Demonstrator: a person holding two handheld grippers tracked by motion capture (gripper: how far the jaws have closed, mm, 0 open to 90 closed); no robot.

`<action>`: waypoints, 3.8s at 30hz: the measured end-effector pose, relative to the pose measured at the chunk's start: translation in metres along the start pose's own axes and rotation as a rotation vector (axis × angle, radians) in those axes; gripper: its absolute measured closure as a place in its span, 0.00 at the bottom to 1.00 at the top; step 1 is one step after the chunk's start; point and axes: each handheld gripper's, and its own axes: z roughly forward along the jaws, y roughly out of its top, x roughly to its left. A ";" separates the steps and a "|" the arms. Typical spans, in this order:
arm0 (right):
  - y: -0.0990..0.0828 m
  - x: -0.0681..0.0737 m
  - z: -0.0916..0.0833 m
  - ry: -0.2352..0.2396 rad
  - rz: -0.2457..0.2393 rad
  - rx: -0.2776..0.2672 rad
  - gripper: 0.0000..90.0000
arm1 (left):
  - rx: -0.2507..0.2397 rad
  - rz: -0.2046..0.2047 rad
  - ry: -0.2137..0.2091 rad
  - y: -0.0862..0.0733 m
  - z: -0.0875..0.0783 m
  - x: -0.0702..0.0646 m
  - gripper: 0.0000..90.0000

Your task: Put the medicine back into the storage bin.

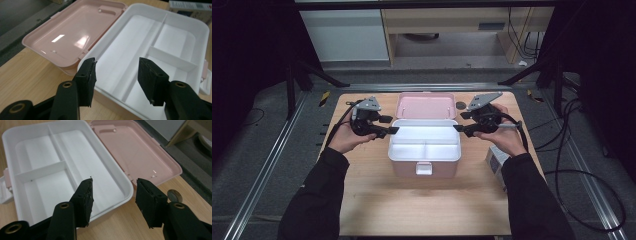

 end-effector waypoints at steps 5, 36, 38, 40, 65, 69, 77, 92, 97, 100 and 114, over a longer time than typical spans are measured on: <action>0.003 0.001 0.008 0.064 -0.061 0.051 0.56 | 0.097 0.098 -0.036 0.006 0.011 -0.004 0.61; 0.009 0.005 0.064 0.284 -0.216 0.371 0.85 | 0.384 0.228 -0.131 0.010 0.044 -0.007 0.88; 0.010 0.005 0.066 0.274 -0.227 0.380 0.84 | 0.387 0.226 -0.134 0.010 0.044 -0.007 0.89; 0.011 0.004 0.067 0.265 -0.229 0.379 0.85 | 0.394 0.234 -0.132 0.010 0.045 -0.006 0.89; 0.014 -0.001 0.071 0.309 -0.183 0.414 0.94 | 0.598 0.317 -0.165 0.033 0.066 0.006 0.93; 0.019 -0.002 0.072 0.321 -0.179 0.456 0.96 | 0.608 0.329 -0.163 0.037 0.067 0.008 0.93; 0.026 -0.005 0.064 0.286 -0.203 0.447 0.95 | 0.564 0.346 -0.157 0.048 0.055 0.006 0.95; 0.058 0.021 -0.003 0.272 -0.270 0.377 0.96 | 0.499 0.406 -0.144 0.071 -0.005 -0.040 0.97; 0.060 0.043 -0.021 0.285 -0.264 0.393 0.96 | 0.512 0.416 -0.155 0.067 -0.020 -0.065 0.97; 0.057 0.058 -0.029 0.303 -0.269 0.380 0.96 | 0.512 0.424 -0.160 0.061 -0.029 -0.078 0.97; 0.020 0.116 -0.046 0.358 -0.280 0.360 0.97 | 0.507 0.384 -0.203 0.021 -0.040 -0.133 0.97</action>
